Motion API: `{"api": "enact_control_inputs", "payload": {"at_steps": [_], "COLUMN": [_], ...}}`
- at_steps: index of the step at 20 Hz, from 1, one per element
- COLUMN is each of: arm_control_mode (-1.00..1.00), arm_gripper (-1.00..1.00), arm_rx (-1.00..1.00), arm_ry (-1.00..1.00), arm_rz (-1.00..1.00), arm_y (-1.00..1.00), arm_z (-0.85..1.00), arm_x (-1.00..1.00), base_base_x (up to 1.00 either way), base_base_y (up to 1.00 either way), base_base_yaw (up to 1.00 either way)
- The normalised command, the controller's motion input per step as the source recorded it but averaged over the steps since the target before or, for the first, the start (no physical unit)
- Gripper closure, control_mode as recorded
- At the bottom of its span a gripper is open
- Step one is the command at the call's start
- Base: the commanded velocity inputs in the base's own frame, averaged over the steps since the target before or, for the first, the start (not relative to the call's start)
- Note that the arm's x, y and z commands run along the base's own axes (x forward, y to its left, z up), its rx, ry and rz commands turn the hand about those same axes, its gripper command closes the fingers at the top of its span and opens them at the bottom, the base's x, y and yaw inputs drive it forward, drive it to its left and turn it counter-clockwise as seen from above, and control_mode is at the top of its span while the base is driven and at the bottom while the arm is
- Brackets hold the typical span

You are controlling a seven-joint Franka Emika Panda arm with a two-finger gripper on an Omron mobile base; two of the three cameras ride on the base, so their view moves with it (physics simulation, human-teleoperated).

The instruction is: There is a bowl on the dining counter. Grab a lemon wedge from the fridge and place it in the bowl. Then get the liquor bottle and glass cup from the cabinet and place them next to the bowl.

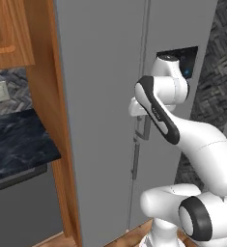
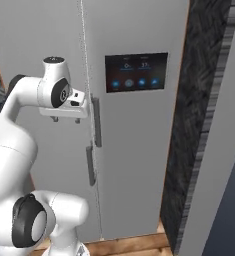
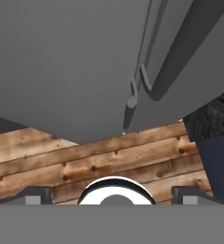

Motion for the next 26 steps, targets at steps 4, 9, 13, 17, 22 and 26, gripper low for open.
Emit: {"api": "enact_control_inputs", "payload": {"at_steps": [4,9,13,17,22,26], "arm_control_mode": [1.0,-1.0,-1.0,-1.0,-1.0,-1.0], "arm_gripper": [-1.0,-1.0,-1.0,-1.0,-1.0,-1.0], "arm_rx": [0.0,0.0,0.0,0.0,0.0,0.0], "arm_ry": [0.0,0.0,-0.05,-0.09,-0.22,-0.26], "arm_rz": [0.0,-0.09,-0.03,0.0,0.03,0.05], "arm_y": [0.0,0.23,0.03,-0.21,-0.54,-0.56], "arm_z": [0.0,0.0,0.0,0.0,-0.08,-0.12], "arm_x": [0.0,0.1,0.32,0.32,0.05,0.0], "base_base_x": [0.0,0.03,0.0,0.0,0.0,0.0], "base_base_y": [0.52,0.23,0.0,0.0,0.0,0.0], "base_base_yaw": [-0.35,-0.1,0.0,0.0,0.0,0.0]}}
